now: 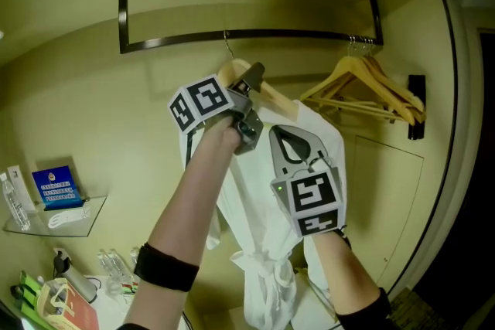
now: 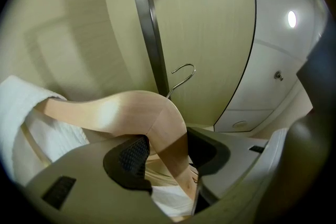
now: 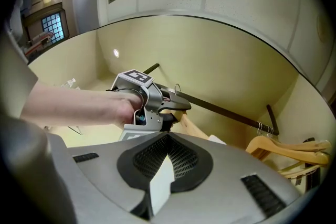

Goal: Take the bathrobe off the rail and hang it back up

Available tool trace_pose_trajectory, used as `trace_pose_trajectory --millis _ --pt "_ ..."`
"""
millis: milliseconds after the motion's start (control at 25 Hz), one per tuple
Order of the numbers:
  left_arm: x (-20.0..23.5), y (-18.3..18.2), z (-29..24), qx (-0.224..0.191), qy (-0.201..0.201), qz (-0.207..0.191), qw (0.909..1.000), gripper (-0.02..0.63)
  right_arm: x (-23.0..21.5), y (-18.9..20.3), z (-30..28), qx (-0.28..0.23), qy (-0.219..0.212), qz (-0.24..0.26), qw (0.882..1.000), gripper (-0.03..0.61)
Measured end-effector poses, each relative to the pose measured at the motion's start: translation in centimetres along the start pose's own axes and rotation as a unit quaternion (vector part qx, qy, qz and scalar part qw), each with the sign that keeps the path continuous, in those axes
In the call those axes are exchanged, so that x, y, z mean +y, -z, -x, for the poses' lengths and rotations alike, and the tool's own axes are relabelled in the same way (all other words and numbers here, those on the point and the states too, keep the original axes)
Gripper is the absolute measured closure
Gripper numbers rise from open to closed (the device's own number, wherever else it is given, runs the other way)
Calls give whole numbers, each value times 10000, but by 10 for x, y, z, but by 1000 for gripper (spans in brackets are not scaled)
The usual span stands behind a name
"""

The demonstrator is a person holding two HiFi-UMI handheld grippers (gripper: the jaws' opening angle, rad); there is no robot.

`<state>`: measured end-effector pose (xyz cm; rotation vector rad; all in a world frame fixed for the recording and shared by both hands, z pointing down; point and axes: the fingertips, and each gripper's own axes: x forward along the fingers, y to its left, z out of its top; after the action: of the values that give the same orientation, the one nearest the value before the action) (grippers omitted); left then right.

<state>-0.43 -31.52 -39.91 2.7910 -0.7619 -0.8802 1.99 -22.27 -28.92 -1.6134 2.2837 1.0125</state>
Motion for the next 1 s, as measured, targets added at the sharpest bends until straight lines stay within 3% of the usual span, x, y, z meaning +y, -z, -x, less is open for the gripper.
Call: trace_pose_trajectory --millis 280,600,1000 --pt "9 -22 -12 -63 -39 95 9999 401 -1 -4 -6 -28 -26 69 10000 560" --pt "32 -19 -10 -71 -234 253 9994 402 1 6 -7 39 -67 43 10000 560" --pt "35 -18 -5 -284 -115 196 9993 397 2 35 -2 251 -69 -74 9996 560"
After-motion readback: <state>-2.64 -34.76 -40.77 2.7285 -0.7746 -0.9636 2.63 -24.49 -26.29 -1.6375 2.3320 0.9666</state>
